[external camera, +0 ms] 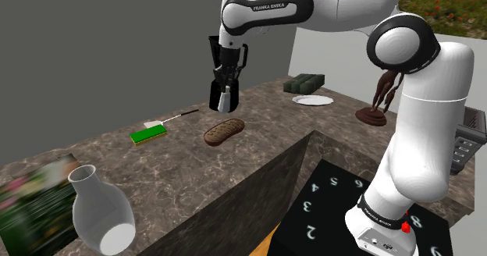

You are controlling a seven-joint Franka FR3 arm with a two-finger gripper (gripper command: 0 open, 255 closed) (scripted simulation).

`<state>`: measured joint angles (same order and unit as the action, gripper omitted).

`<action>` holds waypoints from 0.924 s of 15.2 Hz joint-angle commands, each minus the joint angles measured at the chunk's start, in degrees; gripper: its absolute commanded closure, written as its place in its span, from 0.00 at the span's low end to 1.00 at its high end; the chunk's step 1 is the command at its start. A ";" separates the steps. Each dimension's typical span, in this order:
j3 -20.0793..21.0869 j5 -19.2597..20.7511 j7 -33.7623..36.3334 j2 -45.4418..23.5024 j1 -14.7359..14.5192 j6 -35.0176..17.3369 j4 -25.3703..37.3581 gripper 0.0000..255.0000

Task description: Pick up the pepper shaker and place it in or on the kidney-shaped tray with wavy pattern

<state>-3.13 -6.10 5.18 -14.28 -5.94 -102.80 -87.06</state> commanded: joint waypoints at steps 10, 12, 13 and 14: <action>0.24 -0.18 -0.17 -0.20 -0.42 -8.11 -7.89 1.00; 0.25 -0.25 -0.31 -0.48 -0.43 -9.55 -9.05 1.00; 0.26 -0.29 -0.38 -0.64 -0.43 -10.26 -9.61 1.00; 0.28 -0.33 -0.45 -0.81 -0.44 -10.96 -10.15 1.00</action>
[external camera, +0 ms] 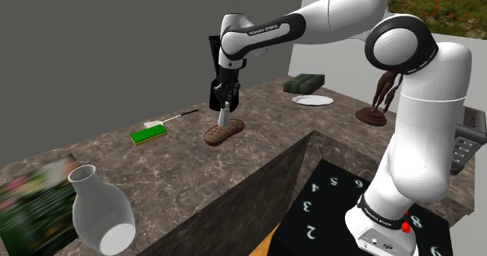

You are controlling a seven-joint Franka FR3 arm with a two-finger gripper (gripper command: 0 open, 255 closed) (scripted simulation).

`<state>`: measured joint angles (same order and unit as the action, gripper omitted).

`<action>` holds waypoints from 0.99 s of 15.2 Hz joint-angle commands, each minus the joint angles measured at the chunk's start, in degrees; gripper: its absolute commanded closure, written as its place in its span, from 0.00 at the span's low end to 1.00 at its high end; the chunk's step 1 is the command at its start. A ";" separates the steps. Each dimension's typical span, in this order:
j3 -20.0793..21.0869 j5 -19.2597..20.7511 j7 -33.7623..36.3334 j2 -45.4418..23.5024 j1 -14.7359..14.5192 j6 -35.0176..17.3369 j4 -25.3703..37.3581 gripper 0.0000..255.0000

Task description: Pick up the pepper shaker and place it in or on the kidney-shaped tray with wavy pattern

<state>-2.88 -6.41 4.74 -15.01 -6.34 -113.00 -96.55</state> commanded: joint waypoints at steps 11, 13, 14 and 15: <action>0.09 -0.25 -0.39 -1.08 -0.04 -4.21 -3.11 1.00; 0.09 -0.25 -0.39 -1.08 -0.04 -4.21 -3.12 1.00; 0.12 -0.23 -0.30 -1.10 -0.09 -4.20 -3.07 0.00; 0.12 -0.22 -0.28 -0.99 -0.10 -4.09 -3.08 0.00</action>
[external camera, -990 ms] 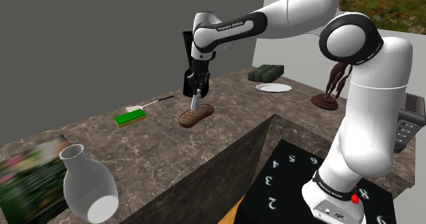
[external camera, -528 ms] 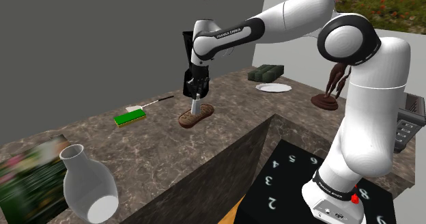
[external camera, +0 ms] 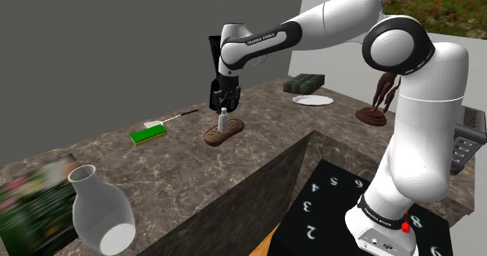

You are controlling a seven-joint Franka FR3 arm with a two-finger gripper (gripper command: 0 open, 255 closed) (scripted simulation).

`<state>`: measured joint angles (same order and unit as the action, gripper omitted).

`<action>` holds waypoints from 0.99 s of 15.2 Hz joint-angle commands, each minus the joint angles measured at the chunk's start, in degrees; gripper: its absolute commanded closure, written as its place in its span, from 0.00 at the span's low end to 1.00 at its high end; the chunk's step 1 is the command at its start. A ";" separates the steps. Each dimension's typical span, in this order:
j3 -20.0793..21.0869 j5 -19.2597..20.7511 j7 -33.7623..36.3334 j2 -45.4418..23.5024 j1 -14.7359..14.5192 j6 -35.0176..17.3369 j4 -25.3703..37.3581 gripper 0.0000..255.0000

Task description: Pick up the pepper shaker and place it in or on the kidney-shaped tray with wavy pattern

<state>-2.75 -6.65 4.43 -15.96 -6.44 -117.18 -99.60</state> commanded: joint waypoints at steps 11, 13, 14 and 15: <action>-0.29 0.34 0.18 1.79 0.35 6.56 4.58 0.00; -0.29 0.34 0.18 1.79 0.35 6.56 4.59 0.00; -0.29 0.34 0.18 1.79 0.35 6.56 4.59 0.00; -0.29 0.34 0.18 1.79 0.35 6.56 4.59 0.00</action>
<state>-3.04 -6.31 4.61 -14.17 -6.08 -110.63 -95.01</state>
